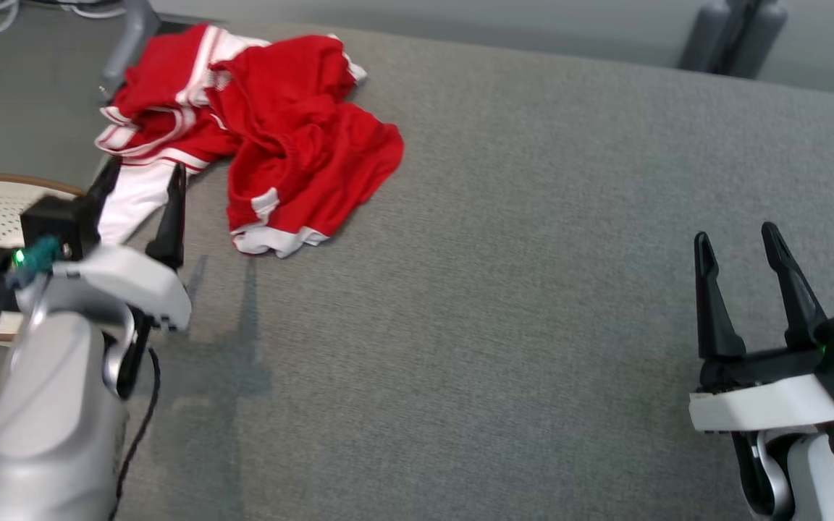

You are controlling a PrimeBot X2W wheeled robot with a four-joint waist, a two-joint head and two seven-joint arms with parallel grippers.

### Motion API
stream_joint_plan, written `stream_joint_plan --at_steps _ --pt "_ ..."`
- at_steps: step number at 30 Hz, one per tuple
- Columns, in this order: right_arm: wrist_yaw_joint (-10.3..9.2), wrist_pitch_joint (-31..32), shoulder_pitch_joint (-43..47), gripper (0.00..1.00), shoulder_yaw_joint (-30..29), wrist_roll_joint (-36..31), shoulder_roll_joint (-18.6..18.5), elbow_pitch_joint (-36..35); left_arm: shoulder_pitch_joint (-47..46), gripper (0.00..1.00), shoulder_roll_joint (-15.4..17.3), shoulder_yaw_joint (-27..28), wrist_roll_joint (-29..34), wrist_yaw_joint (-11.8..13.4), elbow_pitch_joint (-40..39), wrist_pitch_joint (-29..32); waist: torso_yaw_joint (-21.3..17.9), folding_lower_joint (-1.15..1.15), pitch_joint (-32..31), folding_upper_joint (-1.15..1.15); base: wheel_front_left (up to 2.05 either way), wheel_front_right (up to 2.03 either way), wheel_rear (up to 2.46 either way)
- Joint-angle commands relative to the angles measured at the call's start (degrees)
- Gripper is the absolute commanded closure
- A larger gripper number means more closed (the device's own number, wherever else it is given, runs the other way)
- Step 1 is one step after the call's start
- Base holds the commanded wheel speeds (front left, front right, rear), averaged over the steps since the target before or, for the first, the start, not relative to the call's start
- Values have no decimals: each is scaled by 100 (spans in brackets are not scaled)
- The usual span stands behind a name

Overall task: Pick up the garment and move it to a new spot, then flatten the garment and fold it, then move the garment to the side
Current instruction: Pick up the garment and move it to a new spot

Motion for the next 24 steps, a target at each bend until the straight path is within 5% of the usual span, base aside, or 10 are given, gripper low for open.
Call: stream_joint_plan --at_steps 1,13,22,24 --pt "1 -30 -70 0 -9 -60 -39 -29 -120 0 32 -17 -30 -27 45 30 -241 0 264 0 0 0 0" --pt "1 -30 -548 0 292 -175 -38 -190 -1383 0 583 -1234 -1285 -197 969 1503 -902 0 1102 0 0 0 0" --pt "1 -30 -563 0 296 -195 -36 -213 -1462 0 927 -1542 -1674 -199 1591 1686 -1087 0 1218 0 0 0 0" --pt "1 -30 -568 0 293 -170 -39 -192 -1445 55 904 -1571 -1744 -199 1706 1677 -1093 0 1207 0 0 0 0"
